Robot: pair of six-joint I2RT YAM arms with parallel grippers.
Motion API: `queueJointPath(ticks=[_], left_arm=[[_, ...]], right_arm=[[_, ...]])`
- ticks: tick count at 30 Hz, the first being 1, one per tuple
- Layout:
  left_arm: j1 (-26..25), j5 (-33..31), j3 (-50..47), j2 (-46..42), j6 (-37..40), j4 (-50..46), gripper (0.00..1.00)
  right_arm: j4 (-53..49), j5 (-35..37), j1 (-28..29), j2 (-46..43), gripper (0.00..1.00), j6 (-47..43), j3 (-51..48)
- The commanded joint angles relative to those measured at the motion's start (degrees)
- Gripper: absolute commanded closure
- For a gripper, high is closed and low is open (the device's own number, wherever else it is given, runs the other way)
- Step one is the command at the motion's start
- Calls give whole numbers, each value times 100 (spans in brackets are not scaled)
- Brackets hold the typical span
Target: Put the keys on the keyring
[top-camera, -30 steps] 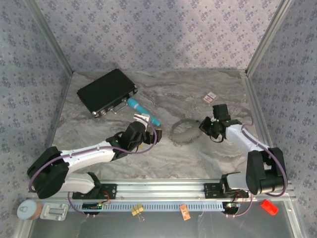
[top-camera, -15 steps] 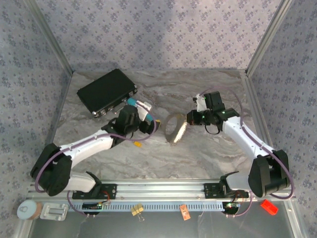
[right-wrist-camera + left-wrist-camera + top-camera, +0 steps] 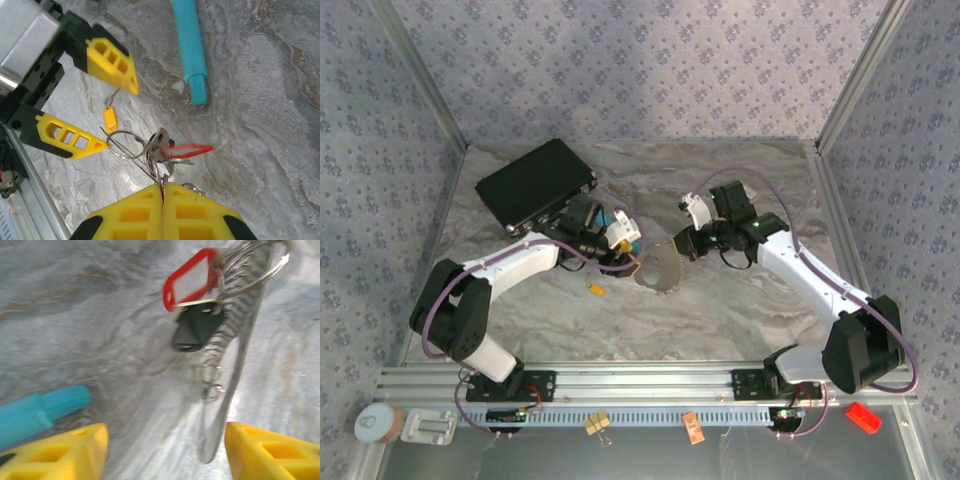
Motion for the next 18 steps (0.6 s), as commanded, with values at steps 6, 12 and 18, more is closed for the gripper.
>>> queueJointPath(ticks=[6, 12, 18], left_arm=[[-62, 1323, 285, 310, 535, -181, 63], [-160, 1289, 310, 266, 624, -105, 98], [-358, 655, -290, -251, 684, 758, 100]], right_arm=[[-90, -161, 214, 26, 100, -179, 224], [-116, -172, 324, 26, 100, -144, 260], [-263, -182, 237, -352, 56, -58, 196]])
